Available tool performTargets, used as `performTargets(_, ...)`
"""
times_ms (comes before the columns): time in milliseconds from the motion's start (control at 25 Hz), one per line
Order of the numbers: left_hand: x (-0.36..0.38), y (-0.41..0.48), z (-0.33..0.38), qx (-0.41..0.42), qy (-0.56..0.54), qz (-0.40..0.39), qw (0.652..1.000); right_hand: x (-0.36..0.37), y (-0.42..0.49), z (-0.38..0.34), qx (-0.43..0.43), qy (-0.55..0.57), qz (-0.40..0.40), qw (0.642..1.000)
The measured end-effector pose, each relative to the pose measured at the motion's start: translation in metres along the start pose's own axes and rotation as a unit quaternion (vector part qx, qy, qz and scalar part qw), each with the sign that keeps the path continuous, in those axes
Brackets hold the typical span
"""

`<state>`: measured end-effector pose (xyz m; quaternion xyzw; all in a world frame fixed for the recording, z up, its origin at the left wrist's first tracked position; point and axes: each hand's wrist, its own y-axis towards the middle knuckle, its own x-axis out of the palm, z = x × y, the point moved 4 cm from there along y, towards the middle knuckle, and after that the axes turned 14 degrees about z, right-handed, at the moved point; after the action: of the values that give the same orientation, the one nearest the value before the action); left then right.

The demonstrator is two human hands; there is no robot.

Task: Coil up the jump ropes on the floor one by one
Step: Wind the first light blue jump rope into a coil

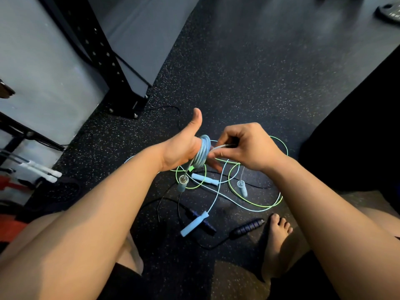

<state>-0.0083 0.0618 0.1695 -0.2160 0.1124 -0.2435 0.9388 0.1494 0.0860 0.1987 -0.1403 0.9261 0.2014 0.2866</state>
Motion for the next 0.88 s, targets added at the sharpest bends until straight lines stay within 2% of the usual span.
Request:
performTargets(160, 0.007, -0.009, 0.0, -0.041, 0.018, -0.04, 0.998, 0.001, -0.003, 0.001, 0.012, 0.031, -0.017, 0.999)
performTargets(320, 0.006, -0.016, 0.011, -0.048, -0.062, -0.052, 0.995, 0.003, 0.0, 0.009, 0.04, 0.053, -0.018, 0.998)
performTargets(480, 0.002, -0.022, 0.019, -0.01, -0.168, -0.037, 0.985, 0.008, -0.001, 0.019, 0.084, 0.017, -0.051, 0.995)
performTargets(600, -0.011, -0.026, 0.026, 0.022, -0.307, 0.025, 0.951, 0.018, -0.004, 0.033, 0.134, 0.006, -0.109, 0.985)
performTargets(720, -0.023, -0.026, 0.03, 0.066, -0.463, 0.074, 0.881, 0.029, -0.012, 0.035, 0.132, -0.03, -0.191, 0.972)
performTargets(800, -0.027, -0.024, 0.028, 0.085, -0.501, 0.105, 0.855, 0.036, -0.016, 0.033, 0.146, -0.028, -0.237, 0.96)
performTargets(880, -0.028, -0.021, 0.026, 0.092, -0.487, 0.132, 0.859, 0.038, -0.017, 0.031, 0.159, -0.018, -0.248, 0.955)
